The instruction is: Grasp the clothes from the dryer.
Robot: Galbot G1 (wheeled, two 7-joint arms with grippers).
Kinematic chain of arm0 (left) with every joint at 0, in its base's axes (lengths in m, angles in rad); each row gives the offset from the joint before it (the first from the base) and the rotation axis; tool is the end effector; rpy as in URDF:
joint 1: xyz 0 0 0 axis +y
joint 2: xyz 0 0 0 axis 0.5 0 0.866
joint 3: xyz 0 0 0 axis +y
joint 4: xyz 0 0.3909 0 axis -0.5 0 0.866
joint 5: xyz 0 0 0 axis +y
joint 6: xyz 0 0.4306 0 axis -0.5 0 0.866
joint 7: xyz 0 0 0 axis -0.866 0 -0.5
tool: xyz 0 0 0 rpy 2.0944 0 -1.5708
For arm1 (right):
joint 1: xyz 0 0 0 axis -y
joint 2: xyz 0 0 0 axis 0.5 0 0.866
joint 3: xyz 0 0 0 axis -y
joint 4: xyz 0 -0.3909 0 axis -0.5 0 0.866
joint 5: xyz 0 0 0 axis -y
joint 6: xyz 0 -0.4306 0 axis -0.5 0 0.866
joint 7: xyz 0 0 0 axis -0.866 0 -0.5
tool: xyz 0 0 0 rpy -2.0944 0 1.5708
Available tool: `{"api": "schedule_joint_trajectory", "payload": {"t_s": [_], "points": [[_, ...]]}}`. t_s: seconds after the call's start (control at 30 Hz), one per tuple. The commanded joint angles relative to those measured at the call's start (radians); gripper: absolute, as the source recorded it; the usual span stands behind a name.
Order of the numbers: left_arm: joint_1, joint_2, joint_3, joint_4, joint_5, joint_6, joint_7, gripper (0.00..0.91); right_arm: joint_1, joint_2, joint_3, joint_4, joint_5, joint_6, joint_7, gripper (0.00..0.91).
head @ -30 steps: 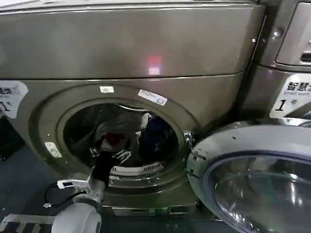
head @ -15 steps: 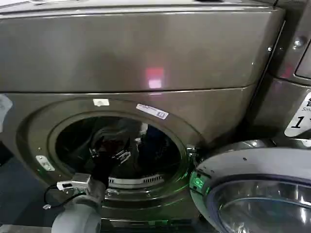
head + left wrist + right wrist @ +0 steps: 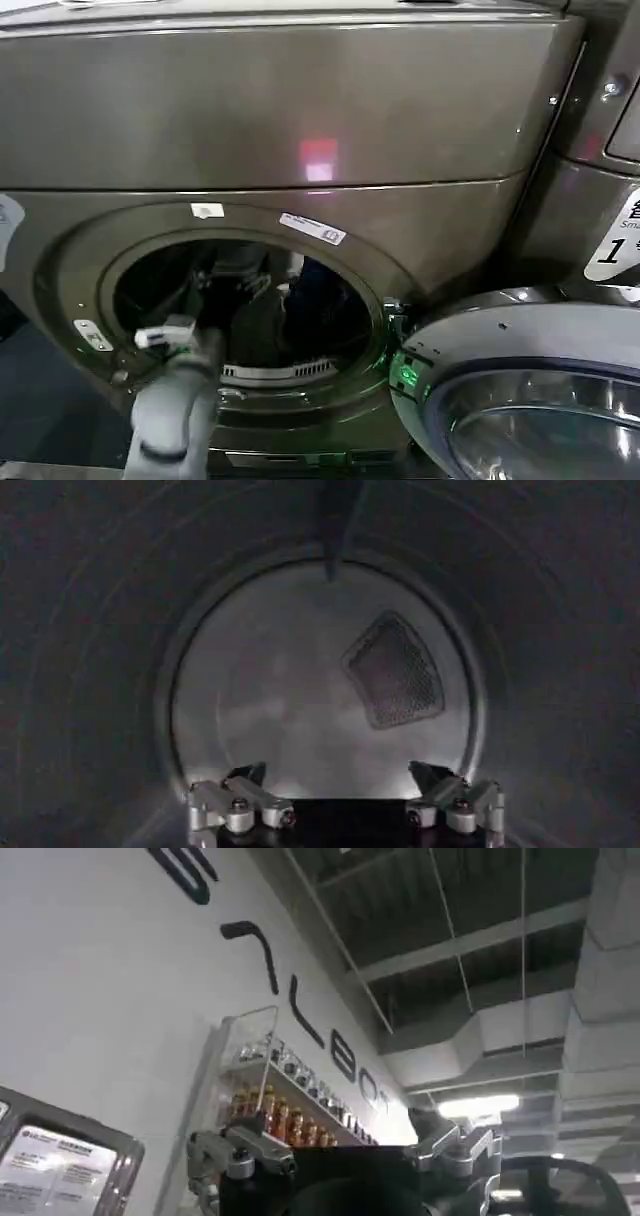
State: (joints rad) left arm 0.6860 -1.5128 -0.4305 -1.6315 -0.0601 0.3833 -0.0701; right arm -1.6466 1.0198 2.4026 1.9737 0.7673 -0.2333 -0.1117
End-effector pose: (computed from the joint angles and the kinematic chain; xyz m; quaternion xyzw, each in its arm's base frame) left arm 0.5298 -0.0187 -0.1916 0.0108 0.9997 0.0147 0.0170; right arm -0.0945 -0.4378 0.0747 0.4817 0.8035 -0.2130 0.2774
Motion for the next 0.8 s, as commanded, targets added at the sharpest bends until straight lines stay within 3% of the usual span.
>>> {"api": "schedule_joint_trajectory", "payload": {"t_s": [0.03, 0.43, 0.8], "points": [[-0.26, -0.007, 0.005, 0.379, 0.012, -0.065, -0.009, 0.907, 0.001, -0.001, 0.003, -0.001, 0.005, 0.0, 0.0, 0.907], [-0.481, -0.011, 0.018, 0.85, 0.084, -0.183, 0.064, 0.907, 0.012, -0.013, -0.004, -0.013, 0.007, 0.001, -0.002, 0.907], [-0.754, 0.101, 0.376, 1.161, 0.207, -0.244, 0.603, 0.907, 0.025, -0.013, -0.021, -0.018, 0.004, 0.002, -0.003, 0.907]]}}
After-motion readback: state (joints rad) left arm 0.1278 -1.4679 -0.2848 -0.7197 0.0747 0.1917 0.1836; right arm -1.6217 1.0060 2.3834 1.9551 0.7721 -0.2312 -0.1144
